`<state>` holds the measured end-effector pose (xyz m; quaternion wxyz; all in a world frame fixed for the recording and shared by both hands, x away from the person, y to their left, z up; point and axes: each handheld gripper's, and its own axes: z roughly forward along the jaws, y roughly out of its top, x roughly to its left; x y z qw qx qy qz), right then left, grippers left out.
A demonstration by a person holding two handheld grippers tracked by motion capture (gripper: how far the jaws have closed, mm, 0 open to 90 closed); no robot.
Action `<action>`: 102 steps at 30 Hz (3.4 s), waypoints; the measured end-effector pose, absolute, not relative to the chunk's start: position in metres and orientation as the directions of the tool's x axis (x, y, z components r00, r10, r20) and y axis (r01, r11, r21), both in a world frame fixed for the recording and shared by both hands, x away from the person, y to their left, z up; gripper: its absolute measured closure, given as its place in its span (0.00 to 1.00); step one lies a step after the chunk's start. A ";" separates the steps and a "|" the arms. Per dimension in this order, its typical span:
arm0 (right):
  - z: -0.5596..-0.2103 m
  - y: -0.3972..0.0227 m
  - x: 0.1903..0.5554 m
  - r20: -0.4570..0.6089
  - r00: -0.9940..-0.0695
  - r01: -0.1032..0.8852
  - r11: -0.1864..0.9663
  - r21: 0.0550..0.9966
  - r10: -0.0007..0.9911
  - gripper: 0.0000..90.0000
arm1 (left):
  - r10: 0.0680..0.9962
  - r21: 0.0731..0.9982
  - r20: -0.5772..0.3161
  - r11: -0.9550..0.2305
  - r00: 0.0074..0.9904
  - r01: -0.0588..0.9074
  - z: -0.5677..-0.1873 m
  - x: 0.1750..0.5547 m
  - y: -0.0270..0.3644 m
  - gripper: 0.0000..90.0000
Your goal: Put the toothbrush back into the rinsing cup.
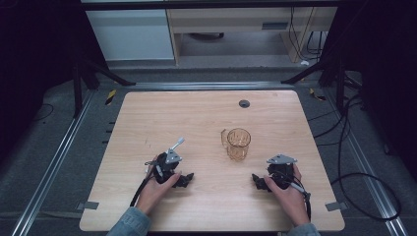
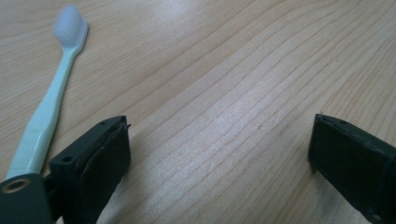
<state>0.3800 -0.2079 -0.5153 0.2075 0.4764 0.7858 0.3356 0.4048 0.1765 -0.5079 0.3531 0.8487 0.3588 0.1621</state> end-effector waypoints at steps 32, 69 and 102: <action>-0.515 -0.210 0.380 -0.005 -0.476 0.605 0.331 0.724 0.880 0.00 | 0.774 0.514 0.072 -0.570 0.629 0.642 -0.387 0.438 0.238 0.15; -0.516 -0.210 0.381 -0.012 -0.485 0.598 0.341 0.725 0.874 0.00 | 0.704 0.226 0.044 -0.698 0.709 0.679 -0.393 0.496 0.196 0.57; -0.516 -0.213 0.381 -0.016 -0.509 0.588 0.361 0.724 0.860 0.01 | 0.680 0.099 0.036 -0.731 0.732 0.675 -0.433 0.527 0.177 0.72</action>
